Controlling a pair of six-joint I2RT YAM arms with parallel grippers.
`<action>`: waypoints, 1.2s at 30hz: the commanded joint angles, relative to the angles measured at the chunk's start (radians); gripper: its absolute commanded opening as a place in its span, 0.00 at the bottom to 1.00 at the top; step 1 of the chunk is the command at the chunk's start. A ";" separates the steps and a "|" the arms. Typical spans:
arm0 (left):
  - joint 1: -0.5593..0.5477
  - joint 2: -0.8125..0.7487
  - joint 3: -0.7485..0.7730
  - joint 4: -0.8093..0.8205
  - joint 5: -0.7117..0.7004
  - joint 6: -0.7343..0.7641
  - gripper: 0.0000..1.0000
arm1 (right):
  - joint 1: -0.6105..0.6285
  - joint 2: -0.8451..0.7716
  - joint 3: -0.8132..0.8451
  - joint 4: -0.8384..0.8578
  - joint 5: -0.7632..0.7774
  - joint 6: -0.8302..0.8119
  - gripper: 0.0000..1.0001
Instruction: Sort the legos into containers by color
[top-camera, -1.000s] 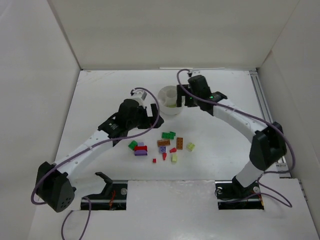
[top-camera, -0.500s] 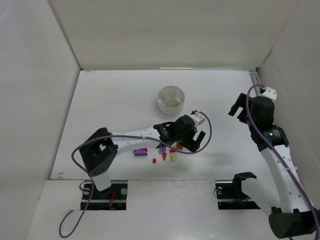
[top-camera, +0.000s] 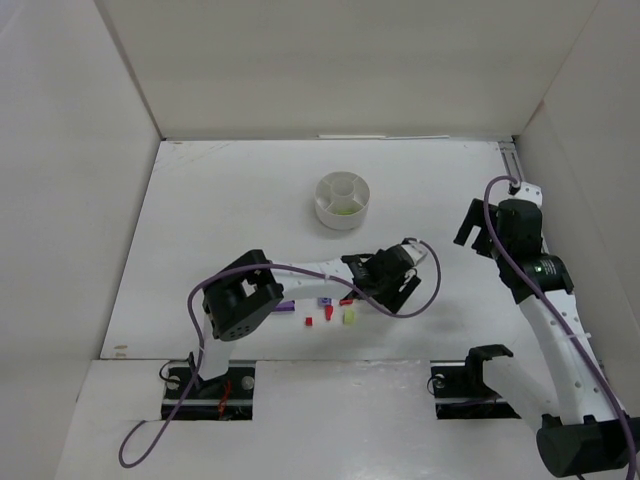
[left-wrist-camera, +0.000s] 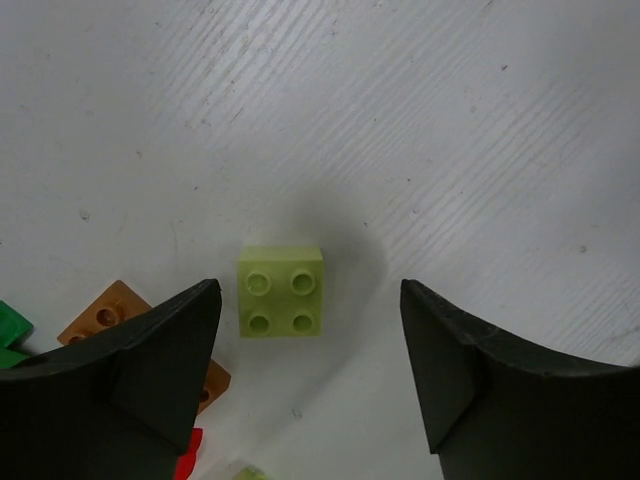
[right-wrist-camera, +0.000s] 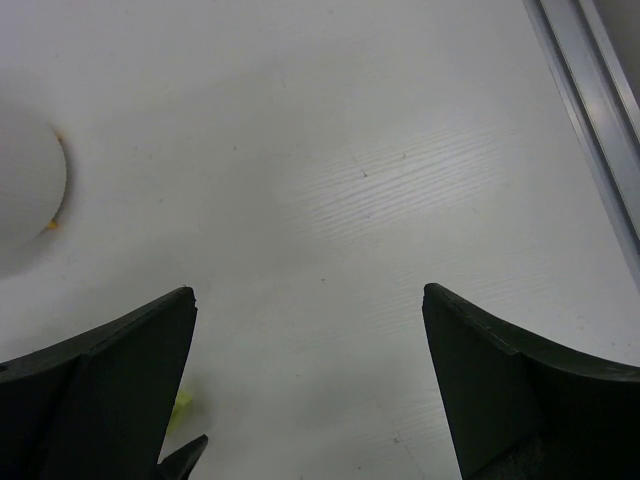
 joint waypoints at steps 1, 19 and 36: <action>0.001 -0.009 0.032 -0.009 -0.022 -0.020 0.67 | -0.004 -0.007 -0.010 0.007 -0.006 -0.015 0.99; 0.037 -0.096 0.111 -0.061 -0.332 -0.099 0.23 | -0.013 -0.025 -0.010 0.007 0.025 -0.015 0.99; 0.429 -0.087 0.262 0.014 -0.171 -0.101 0.22 | -0.013 -0.041 0.019 -0.024 0.125 -0.006 0.99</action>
